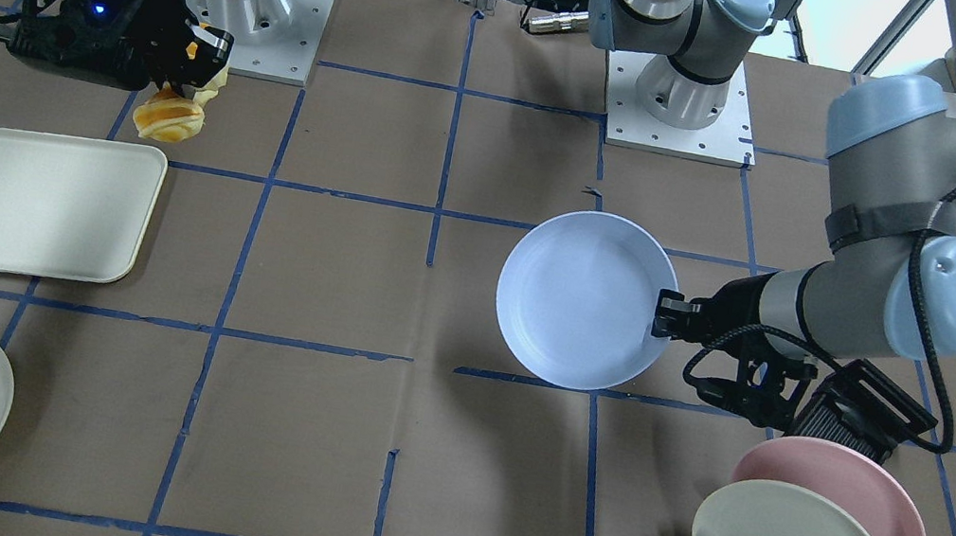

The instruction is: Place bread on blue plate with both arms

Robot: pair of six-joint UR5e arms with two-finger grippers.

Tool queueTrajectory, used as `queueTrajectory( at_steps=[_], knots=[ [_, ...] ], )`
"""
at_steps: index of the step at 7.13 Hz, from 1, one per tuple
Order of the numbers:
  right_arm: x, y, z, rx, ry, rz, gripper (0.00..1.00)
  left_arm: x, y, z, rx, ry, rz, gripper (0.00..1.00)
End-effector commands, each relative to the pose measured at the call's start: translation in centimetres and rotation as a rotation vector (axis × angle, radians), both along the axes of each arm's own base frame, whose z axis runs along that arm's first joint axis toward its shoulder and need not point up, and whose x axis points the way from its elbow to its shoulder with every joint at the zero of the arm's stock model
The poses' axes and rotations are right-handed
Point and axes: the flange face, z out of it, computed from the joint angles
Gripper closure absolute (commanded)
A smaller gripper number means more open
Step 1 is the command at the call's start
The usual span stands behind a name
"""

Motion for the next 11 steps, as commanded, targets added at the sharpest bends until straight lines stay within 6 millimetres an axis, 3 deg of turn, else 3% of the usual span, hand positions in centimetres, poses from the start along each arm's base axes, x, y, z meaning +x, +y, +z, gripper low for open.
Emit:
queueTrajectory(
  at_steps=[1,2,3,7,8,10,11],
  knots=[
    [0.0,-2.1,-1.4,-0.034,0.005,0.003,0.96,-1.1,0.0,-0.2,0.012,-0.019,0.042,0.91],
    [-0.3,-2.7,-1.9,-0.035,0.035,0.019,0.96,-1.5,0.0,-0.3,0.007,-0.023,0.052,0.91],
    [-0.4,-3.4,-2.4,-0.041,0.046,0.022,0.96,-3.4,0.2,-0.3,0.000,-0.028,0.035,0.91],
    [0.0,-3.6,-3.1,-0.028,0.035,0.013,0.96,-7.1,-2.7,-4.7,-0.063,0.062,0.065,0.91],
    [0.3,-3.8,-3.6,-0.021,0.037,0.019,0.96,-9.4,-3.8,-6.7,-0.106,0.106,0.054,0.91],
    [2.2,-5.4,-4.5,-0.077,0.038,0.028,0.96,-12.1,-3.8,-9.2,-0.121,0.109,0.016,0.91],
    [4.6,-6.2,-5.7,-0.100,0.048,0.059,0.96,-12.3,-3.3,-9.8,-0.110,0.109,0.016,0.90]
  ],
)
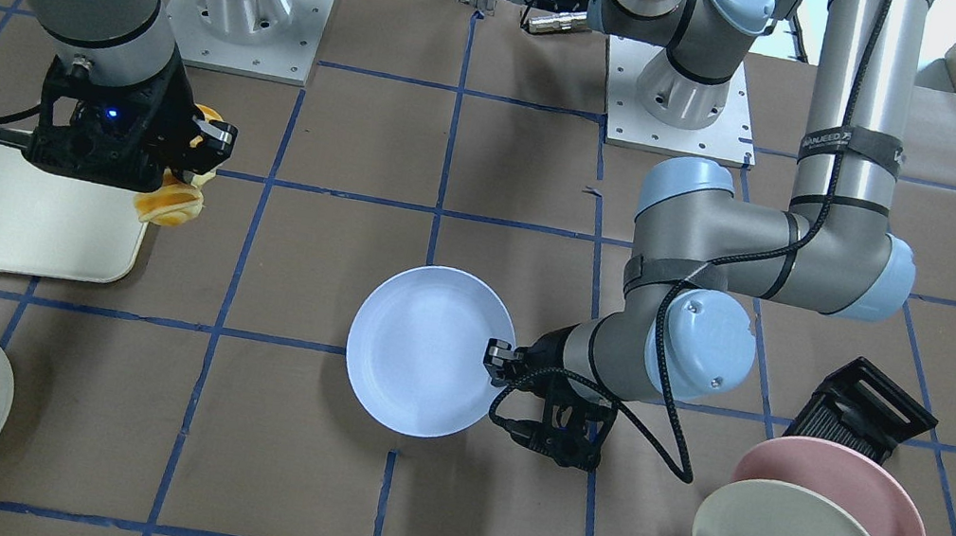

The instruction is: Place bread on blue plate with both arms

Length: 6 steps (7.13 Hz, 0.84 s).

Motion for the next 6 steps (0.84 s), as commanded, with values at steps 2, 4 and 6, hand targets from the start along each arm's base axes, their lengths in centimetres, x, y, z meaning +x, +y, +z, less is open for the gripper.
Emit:
queueTrajectory(
  at_steps=[2,4,6],
  knots=[
    [7.1,-2.0,-3.2,-0.035,-0.005,0.017,0.96,-1.1,0.9,-2.5,-0.048,0.004,-0.008,0.73],
    [10.6,-3.5,-5.0,-0.043,-0.016,-0.016,0.96,-1.1,1.2,-2.7,-0.024,-0.013,0.062,0.31],
    [11.7,-5.1,-7.3,-0.078,-0.023,-0.024,0.96,-0.6,0.4,0.3,-0.076,-0.020,0.086,0.01]
  ],
)
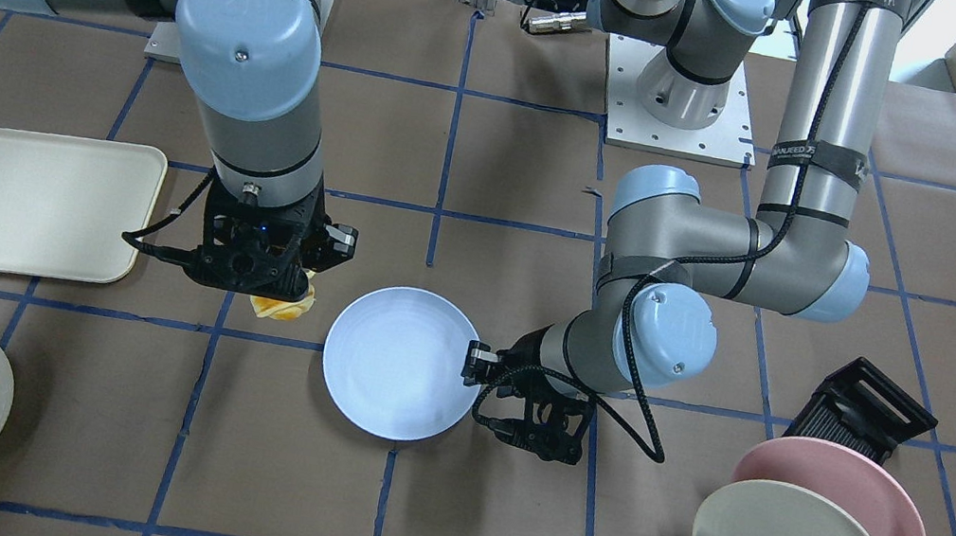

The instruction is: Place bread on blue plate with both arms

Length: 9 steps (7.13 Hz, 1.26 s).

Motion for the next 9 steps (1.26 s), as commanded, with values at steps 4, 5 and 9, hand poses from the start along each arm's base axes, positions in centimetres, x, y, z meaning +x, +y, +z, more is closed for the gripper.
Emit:
queueTrajectory(
  at_steps=[4,5,9],
  knots=[
    [6.4,-2.7,-10.4,0.004,-0.023,0.010,0.96,9.7,1.8,11.9,-0.040,-0.191,0.117,0.00],
    [7.2,-2.4,-11.1,0.017,-0.033,0.020,0.97,10.7,3.7,14.8,-0.038,-0.290,0.110,0.00],
    [12.4,-4.7,-12.8,0.014,-0.050,0.069,0.96,11.4,7.4,19.6,-0.038,-0.404,0.099,0.00]
  ],
)
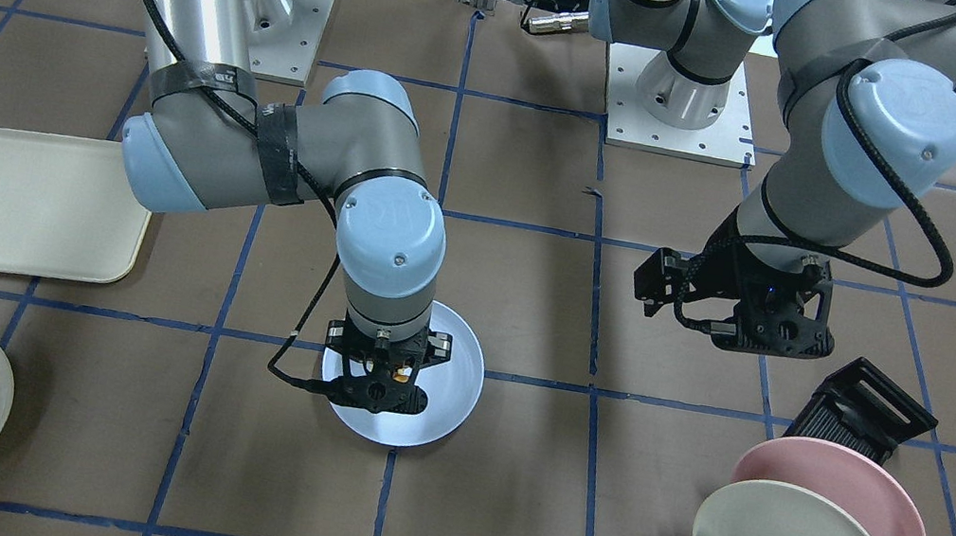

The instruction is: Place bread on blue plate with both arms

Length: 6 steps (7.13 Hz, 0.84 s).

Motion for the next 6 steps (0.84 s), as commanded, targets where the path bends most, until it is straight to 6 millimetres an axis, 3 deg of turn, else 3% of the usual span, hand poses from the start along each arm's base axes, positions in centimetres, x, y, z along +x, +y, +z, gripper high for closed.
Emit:
queueTrajectory(
  at_steps=[1,2,3,4,5,6],
  knots=[
    [1.6,-0.6,-0.3,0.003,0.006,0.016,0.96,-0.4,1.2,-0.1,0.019,-0.006,-0.008,0.00],
    [1.6,-0.5,-0.6,0.013,0.006,0.017,0.86,-0.4,1.1,0.3,0.009,0.001,-0.006,0.00],
    [1.5,-0.3,-1.3,0.025,0.021,0.043,0.01,-0.3,1.0,0.7,0.005,0.001,-0.001,0.00],
    [1.6,-0.1,-1.7,0.034,0.024,0.048,0.00,0.3,1.7,2.3,-0.004,0.001,0.007,0.00],
    [1.5,0.1,-2.0,0.040,0.026,0.048,0.00,2.3,3.0,5.8,-0.020,0.011,0.044,0.00],
    [1.6,0.2,-1.8,0.038,0.026,0.048,0.00,3.0,3.7,7.9,-0.015,0.025,0.063,0.00]
  ],
)
